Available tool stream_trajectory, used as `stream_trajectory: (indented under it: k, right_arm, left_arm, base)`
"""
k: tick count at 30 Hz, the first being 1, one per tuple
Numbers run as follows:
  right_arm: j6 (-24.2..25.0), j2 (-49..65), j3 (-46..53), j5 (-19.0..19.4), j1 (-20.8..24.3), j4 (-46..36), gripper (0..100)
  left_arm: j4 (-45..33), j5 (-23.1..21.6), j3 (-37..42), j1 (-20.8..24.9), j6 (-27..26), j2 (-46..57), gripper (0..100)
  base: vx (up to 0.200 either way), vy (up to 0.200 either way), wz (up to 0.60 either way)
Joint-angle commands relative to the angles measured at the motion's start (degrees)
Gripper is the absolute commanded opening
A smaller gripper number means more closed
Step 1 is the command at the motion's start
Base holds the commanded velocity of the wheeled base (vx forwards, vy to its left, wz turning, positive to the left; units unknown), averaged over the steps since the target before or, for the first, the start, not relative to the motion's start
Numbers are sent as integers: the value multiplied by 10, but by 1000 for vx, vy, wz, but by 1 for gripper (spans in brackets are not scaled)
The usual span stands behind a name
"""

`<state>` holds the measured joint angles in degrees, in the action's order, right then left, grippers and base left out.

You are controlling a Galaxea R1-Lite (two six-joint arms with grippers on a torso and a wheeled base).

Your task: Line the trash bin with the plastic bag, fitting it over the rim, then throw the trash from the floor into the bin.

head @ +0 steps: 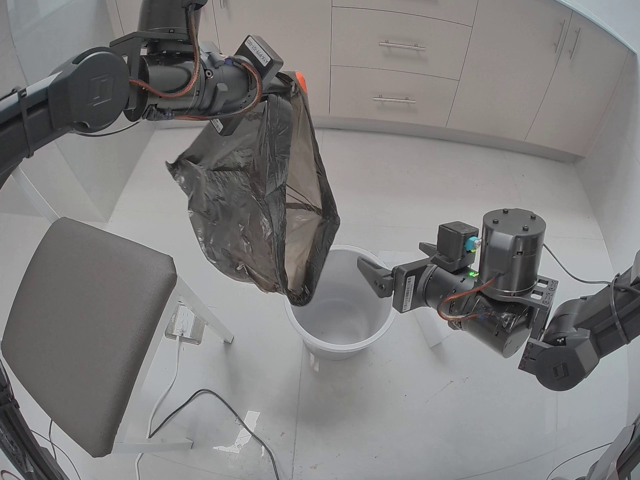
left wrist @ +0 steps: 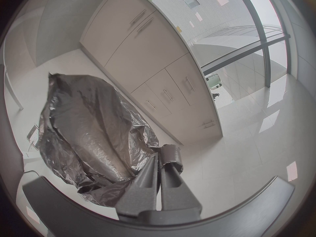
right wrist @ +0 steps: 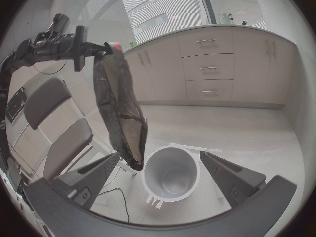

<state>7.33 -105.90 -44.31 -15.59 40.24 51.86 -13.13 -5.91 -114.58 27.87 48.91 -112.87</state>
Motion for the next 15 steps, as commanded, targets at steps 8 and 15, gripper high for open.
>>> stream_trajectory:
  k: [8,15]
  right_arm:
    - [1,-62,1,-2,19,20,100]
    - [-2,-101,-1,-2,23,55,100]
  left_arm:
    - [-80,-2,0,5,68,-24,0]
    - [-146,-10,0,11,87,-42,0]
  base:
    - [0,0,0]
    - [0,0,0]
